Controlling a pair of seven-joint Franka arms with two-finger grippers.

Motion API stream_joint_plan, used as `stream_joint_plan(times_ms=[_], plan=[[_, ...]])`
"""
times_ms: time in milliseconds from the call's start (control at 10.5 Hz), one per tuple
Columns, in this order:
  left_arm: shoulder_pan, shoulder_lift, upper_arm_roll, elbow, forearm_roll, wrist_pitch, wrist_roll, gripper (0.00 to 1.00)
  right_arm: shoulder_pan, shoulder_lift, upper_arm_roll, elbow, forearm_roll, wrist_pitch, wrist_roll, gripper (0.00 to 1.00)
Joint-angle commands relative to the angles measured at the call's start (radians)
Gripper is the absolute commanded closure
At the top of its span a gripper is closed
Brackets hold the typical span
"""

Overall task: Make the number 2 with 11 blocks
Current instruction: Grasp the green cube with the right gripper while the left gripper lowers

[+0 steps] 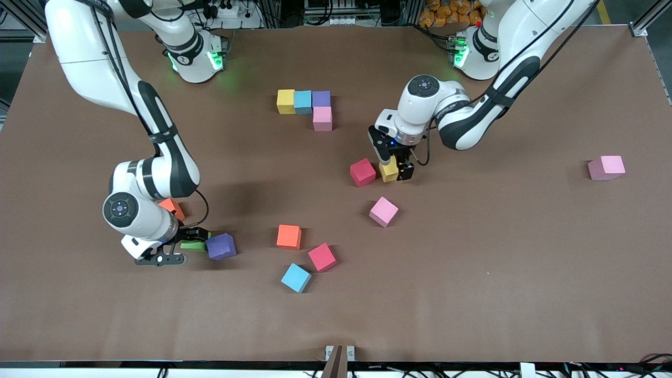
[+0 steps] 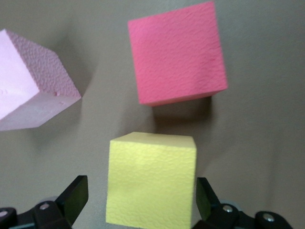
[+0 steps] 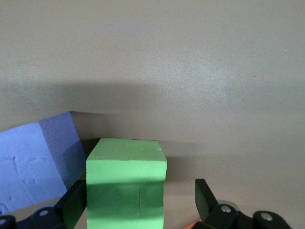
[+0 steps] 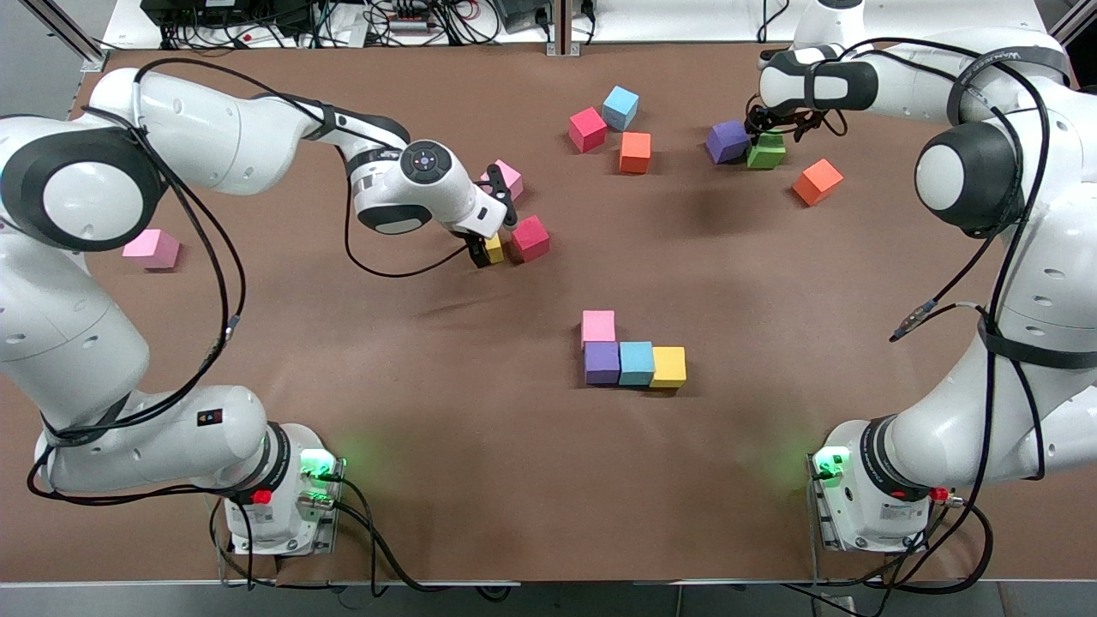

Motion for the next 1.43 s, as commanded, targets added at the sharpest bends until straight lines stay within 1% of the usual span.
stream_joint_plan(times_ms=[0, 95, 190, 285, 380, 666, 761, 951, 1141, 1331], plan=[[-0.006, 0.02, 0.004, 0.017, 0.054, 0.013, -0.079, 0.0, -0.005, 0.038, 0.005, 0.025, 0.011, 0.029, 0.007, 0.0], [-0.02, 0.02, 0.004, 0.018, 0.054, 0.013, -0.108, 0.0, -0.008, 0.048, 0.005, 0.026, 0.035, 0.034, 0.006, 0.0], [-0.035, 0.023, 0.004, 0.035, 0.054, 0.013, -0.127, 0.0, -0.005, 0.059, 0.004, 0.026, 0.094, 0.049, 0.004, 0.1], [-0.055, 0.034, 0.002, 0.051, 0.049, 0.013, -0.148, 0.0, -0.002, 0.061, 0.004, 0.028, 0.137, 0.052, 0.006, 0.76], [-0.063, 0.034, 0.002, 0.051, 0.051, 0.013, -0.191, 0.0, 0.001, 0.058, 0.004, 0.046, 0.173, 0.043, 0.007, 1.0], [-0.057, 0.032, 0.002, 0.039, 0.057, 0.011, -0.184, 0.0, 0.045, 0.042, 0.002, 0.048, 0.163, 0.017, 0.004, 1.0], [-0.054, 0.031, 0.002, 0.029, 0.057, 0.011, -0.182, 0.0, 0.065, 0.024, 0.002, 0.048, 0.156, 0.0, 0.004, 1.0], [-0.05, 0.012, 0.002, 0.012, 0.06, 0.011, -0.178, 0.0, 0.079, -0.016, 0.002, 0.057, 0.155, -0.076, 0.023, 1.0], [-0.05, 0.015, 0.002, 0.014, 0.06, 0.011, -0.181, 0.0, 0.108, -0.05, 0.002, 0.051, 0.155, -0.141, 0.091, 1.0], [-0.049, 0.012, 0.001, 0.012, 0.06, 0.011, -0.182, 0.0, 0.152, -0.071, 0.004, 0.014, 0.156, -0.158, 0.196, 1.0]])
